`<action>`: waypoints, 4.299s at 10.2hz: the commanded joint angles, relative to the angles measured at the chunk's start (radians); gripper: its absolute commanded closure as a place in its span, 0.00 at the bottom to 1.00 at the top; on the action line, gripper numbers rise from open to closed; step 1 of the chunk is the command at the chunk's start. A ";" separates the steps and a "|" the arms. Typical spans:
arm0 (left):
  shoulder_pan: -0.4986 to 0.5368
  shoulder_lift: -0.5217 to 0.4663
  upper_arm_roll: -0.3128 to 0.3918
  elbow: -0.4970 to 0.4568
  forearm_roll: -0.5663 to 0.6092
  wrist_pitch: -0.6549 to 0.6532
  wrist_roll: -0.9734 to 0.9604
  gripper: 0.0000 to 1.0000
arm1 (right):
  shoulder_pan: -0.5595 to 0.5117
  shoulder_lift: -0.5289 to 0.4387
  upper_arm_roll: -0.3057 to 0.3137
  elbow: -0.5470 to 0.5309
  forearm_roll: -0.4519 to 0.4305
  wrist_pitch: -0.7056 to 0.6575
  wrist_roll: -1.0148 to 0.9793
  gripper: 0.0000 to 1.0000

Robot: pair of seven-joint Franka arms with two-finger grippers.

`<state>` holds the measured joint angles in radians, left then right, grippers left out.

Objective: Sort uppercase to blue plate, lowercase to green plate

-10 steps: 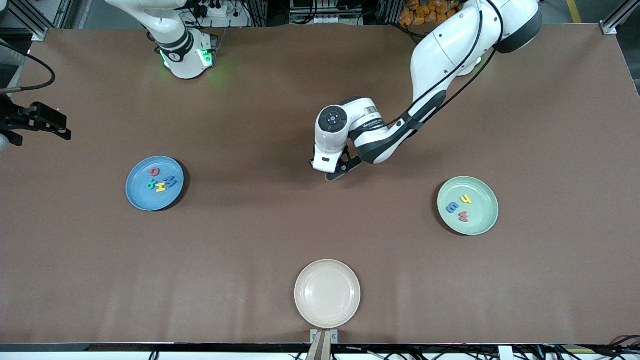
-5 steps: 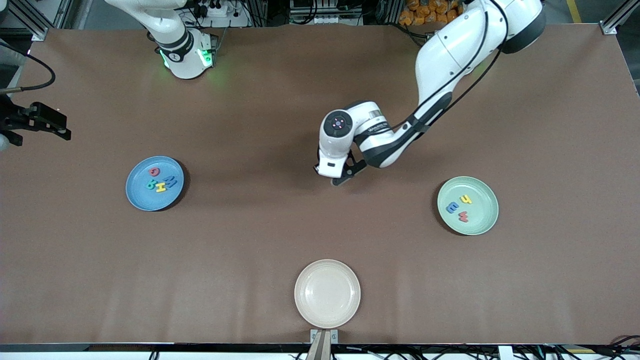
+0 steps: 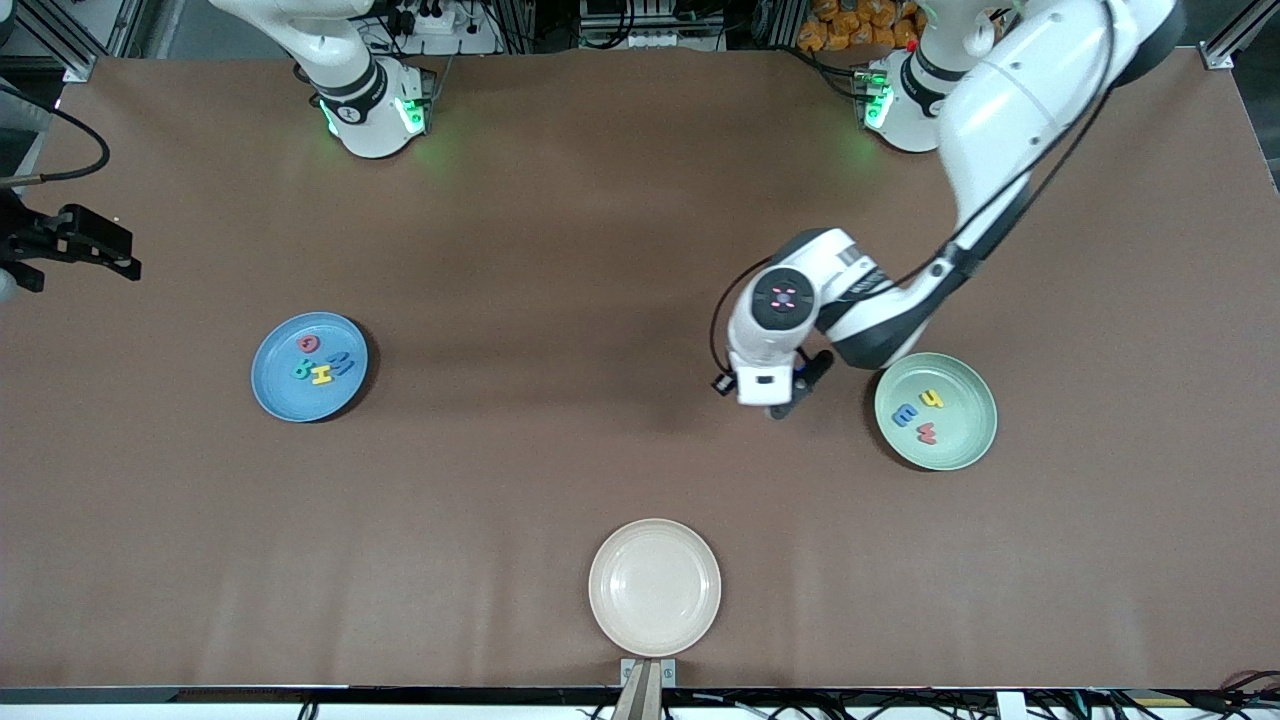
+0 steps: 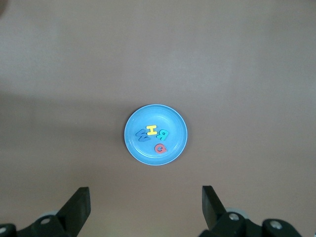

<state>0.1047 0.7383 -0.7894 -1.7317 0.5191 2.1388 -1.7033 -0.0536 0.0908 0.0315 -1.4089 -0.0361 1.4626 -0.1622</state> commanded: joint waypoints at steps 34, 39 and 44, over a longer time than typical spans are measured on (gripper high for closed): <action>0.155 -0.569 0.483 -0.240 -0.315 -0.006 1.176 0.00 | -0.009 0.003 0.004 0.027 0.007 -0.013 0.000 0.00; 0.101 -0.692 0.489 -0.021 -0.428 -0.217 1.411 0.00 | -0.009 0.003 0.004 0.027 0.005 -0.013 0.000 0.00; 0.066 -0.760 0.546 0.118 -0.524 -0.500 1.694 0.00 | -0.008 0.003 0.004 0.027 0.007 -0.013 0.000 0.00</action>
<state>0.1899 -0.0136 -0.2631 -1.6579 0.0146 1.7150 -0.0676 -0.0545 0.0916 0.0303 -1.3968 -0.0363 1.4619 -0.1622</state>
